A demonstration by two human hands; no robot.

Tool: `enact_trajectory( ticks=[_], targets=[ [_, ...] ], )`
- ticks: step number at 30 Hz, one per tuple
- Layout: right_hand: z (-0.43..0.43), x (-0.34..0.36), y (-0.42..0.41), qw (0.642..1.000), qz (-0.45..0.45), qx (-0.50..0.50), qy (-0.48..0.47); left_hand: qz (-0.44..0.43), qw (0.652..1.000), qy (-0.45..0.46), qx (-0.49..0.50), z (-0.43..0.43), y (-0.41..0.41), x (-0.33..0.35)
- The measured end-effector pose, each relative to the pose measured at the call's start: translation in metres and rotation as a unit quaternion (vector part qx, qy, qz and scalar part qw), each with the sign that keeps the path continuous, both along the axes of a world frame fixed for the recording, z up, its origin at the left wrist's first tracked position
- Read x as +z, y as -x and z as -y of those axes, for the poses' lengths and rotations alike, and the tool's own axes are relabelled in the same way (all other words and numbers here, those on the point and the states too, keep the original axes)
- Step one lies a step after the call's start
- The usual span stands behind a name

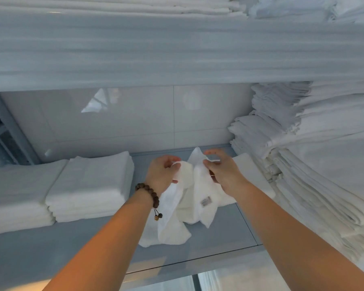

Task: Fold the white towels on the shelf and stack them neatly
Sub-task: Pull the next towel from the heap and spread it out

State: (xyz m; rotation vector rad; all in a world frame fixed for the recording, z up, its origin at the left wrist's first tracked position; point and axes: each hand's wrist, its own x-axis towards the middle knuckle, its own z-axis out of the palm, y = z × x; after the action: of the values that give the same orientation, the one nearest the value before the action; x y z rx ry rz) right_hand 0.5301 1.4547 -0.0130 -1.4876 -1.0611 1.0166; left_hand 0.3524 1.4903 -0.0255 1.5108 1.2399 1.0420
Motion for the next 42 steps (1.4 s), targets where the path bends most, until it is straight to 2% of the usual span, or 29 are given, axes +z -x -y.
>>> enact_trajectory(
  ticks=[2,4,9,13,15,20,24,28,31,34,37,38,40,42],
  targets=[
    [0.002,0.001,0.006,0.994,-0.093,0.06,0.014,0.012,1.0,-0.027,-0.011,0.005,-0.004,0.001],
    [0.003,0.001,0.008,0.984,-0.143,0.101,0.024,-0.027,0.997,-0.067,-0.011,0.01,-0.004,0.001],
    [0.003,-0.005,0.015,0.98,-0.144,0.14,0.003,-0.1,0.986,-0.129,-0.029,0.017,0.0,0.0],
    [0.001,-0.005,0.027,0.992,-0.074,0.1,-0.023,-0.131,0.977,-0.166,-0.032,0.023,0.004,-0.001],
    [-0.001,-0.005,0.033,0.995,-0.074,0.061,-0.028,-0.139,0.978,-0.157,-0.012,0.024,0.008,-0.004],
    [-0.006,-0.01,0.042,0.985,-0.17,-0.03,0.004,-0.179,0.975,-0.134,-0.007,0.031,0.013,-0.016],
    [-0.007,-0.013,0.045,0.971,-0.236,-0.033,0.014,-0.226,0.961,-0.156,0.006,0.029,0.016,-0.024],
    [-0.009,-0.013,0.041,0.957,-0.291,-0.001,0.008,-0.168,0.975,-0.148,0.002,0.026,0.024,-0.03],
    [-0.009,-0.015,0.039,0.958,-0.286,0.008,0.008,-0.165,0.976,-0.144,-0.015,0.026,0.024,-0.031],
    [-0.009,-0.017,0.035,0.985,-0.165,0.041,-0.02,-0.154,0.975,-0.159,-0.012,0.029,0.024,-0.031],
    [-0.009,-0.018,0.026,0.991,0.081,0.098,-0.051,-0.167,0.973,-0.16,-0.025,0.029,0.028,-0.027],
    [-0.009,-0.018,0.023,0.973,0.193,0.11,-0.07,-0.182,0.97,-0.159,-0.035,0.03,0.03,-0.025],
    [-0.011,-0.021,0.019,0.903,0.395,0.12,-0.122,-0.214,0.961,-0.164,-0.056,0.031,0.034,-0.02],
    [-0.01,-0.021,0.017,0.844,0.483,0.164,-0.166,-0.245,0.949,-0.18,-0.077,0.033,0.04,-0.016]
  ],
)
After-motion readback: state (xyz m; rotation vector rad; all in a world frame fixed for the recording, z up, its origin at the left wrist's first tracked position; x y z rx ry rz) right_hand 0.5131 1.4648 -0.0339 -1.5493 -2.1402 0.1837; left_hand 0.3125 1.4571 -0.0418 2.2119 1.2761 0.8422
